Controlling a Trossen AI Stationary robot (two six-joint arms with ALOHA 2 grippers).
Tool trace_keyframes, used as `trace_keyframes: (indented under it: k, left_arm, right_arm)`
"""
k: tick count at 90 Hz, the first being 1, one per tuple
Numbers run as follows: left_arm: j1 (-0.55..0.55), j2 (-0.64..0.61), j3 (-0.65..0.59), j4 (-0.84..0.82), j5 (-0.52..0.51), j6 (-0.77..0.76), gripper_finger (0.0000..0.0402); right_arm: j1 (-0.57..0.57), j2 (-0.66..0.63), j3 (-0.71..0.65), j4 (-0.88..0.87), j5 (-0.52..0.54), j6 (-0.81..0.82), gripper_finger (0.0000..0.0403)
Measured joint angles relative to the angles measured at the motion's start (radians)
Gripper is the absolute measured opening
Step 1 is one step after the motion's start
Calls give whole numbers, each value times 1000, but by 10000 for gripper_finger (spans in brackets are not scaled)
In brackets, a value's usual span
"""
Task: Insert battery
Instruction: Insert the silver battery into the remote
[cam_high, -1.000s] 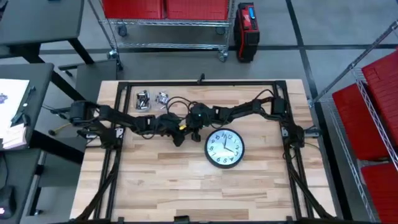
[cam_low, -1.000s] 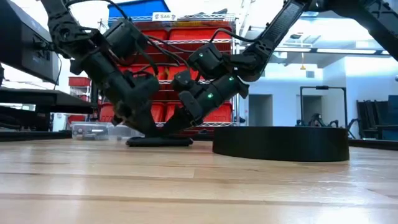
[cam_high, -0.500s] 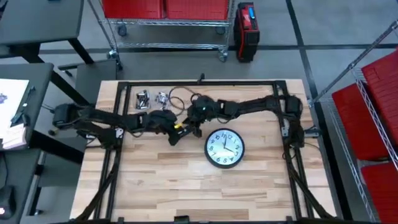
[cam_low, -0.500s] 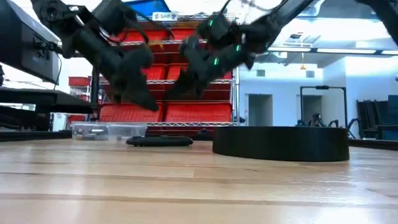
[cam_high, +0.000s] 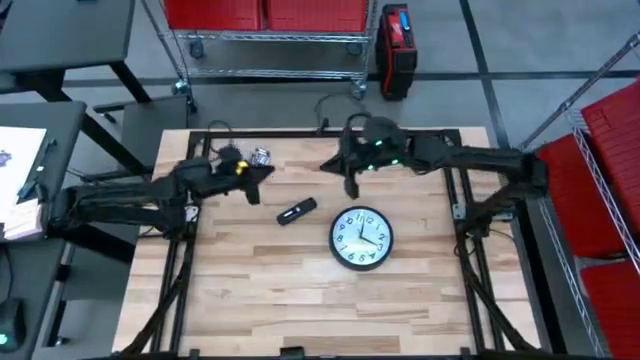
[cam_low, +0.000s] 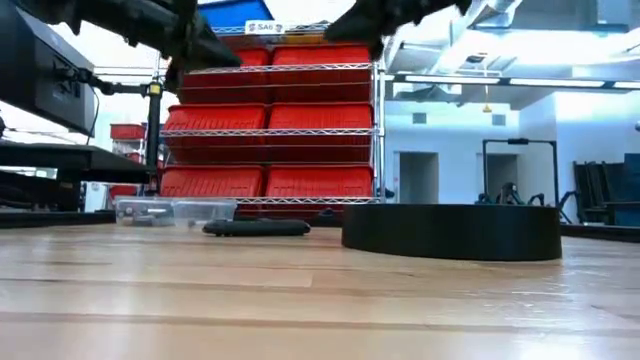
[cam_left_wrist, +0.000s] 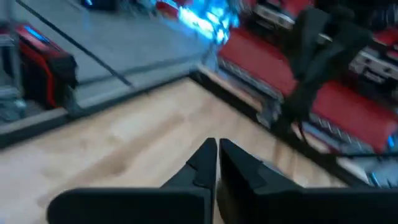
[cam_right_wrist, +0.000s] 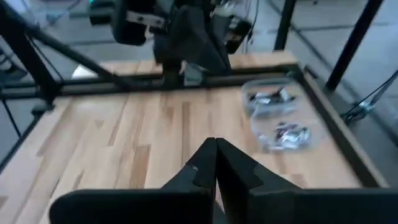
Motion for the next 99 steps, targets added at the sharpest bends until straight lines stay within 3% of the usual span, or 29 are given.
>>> trace_keyframes:
  k: [12, 23, 40, 50, 69, 78, 99]
  left_arm:
    - [54, -19, 27, -49, -11, -31, 0]
    - [132, 17, 162, -267, 2, -61, 0]
    - [241, 202, 495, -741, 27, 202, 0]
    - [331, 329, 617, -966, 23, 336, 0]
    - [450, 514, 688, -1040, 90, 439, 23]
    - [478, 568, 697, -1043, 181, 440, 59]
    - [529, 686, 699, -1110, 244, 412, 161]
  right_arm:
    - [-39, -34, 0, -4, 25, 56, 0]
    - [-77, -36, 0, -4, 63, 110, 0]
    - [-125, -11, 1, -1, 112, 189, 0]
    - [-139, 5, 1, -3, 114, 258, 0]
    - [-137, 4, 1, -121, 117, 362, 6]
    - [-138, 4, 1, -200, 117, 362, 22]
    - [-176, 3, 1, -358, 110, 271, 63]
